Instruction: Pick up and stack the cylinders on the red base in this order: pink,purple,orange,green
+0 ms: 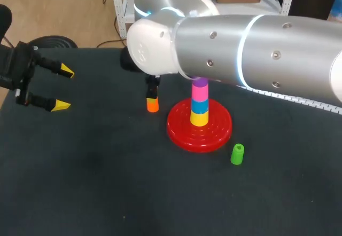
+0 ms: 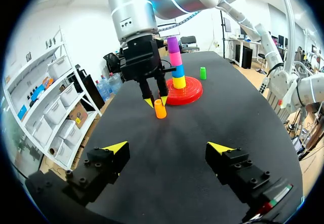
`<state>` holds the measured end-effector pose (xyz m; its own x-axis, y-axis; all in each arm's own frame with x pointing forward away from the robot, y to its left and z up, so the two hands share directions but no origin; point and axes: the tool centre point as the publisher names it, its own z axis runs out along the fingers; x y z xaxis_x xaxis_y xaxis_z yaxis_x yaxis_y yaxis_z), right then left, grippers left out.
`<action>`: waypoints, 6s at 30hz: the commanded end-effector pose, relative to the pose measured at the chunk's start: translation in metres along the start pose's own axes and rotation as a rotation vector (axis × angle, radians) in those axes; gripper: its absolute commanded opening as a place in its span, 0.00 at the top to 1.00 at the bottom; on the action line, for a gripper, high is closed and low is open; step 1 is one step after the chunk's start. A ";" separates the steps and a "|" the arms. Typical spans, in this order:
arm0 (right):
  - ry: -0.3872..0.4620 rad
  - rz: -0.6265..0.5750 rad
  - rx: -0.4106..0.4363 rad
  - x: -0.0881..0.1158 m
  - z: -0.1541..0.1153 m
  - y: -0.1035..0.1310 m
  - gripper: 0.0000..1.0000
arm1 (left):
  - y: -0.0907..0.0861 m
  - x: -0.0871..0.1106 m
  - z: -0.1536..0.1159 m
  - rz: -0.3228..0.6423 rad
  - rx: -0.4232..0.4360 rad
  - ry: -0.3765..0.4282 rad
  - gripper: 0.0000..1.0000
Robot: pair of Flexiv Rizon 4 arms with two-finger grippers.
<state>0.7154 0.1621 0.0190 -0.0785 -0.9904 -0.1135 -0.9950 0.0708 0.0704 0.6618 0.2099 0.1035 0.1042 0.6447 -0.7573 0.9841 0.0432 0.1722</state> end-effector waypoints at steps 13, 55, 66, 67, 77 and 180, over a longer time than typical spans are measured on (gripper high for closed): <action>-0.010 -0.002 0.023 0.001 -0.020 -0.003 1.00 | -0.001 0.001 0.000 0.002 -0.002 -0.001 0.00; -0.018 0.207 0.181 0.066 -0.248 0.031 1.00 | -0.001 0.001 0.000 0.002 -0.002 -0.001 0.00; -0.029 0.291 0.113 0.094 -0.239 0.052 1.00 | -0.001 0.001 0.000 0.002 -0.002 -0.001 0.00; -0.029 0.295 0.112 0.095 -0.238 0.053 1.00 | -0.001 0.001 0.000 0.002 -0.002 -0.001 0.00; -0.028 0.304 0.080 0.097 -0.231 0.064 1.00 | -0.001 0.001 0.000 0.002 -0.002 -0.001 0.00; -0.042 0.644 0.108 0.228 -0.076 0.161 0.00 | -0.001 0.001 0.000 0.002 -0.002 -0.001 0.00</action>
<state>0.5399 -0.0611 0.0933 -0.6632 -0.7431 -0.0898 -0.7478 0.6628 0.0384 0.6618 0.2099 0.1035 0.1042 0.6447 -0.7573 0.9841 0.0432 0.1722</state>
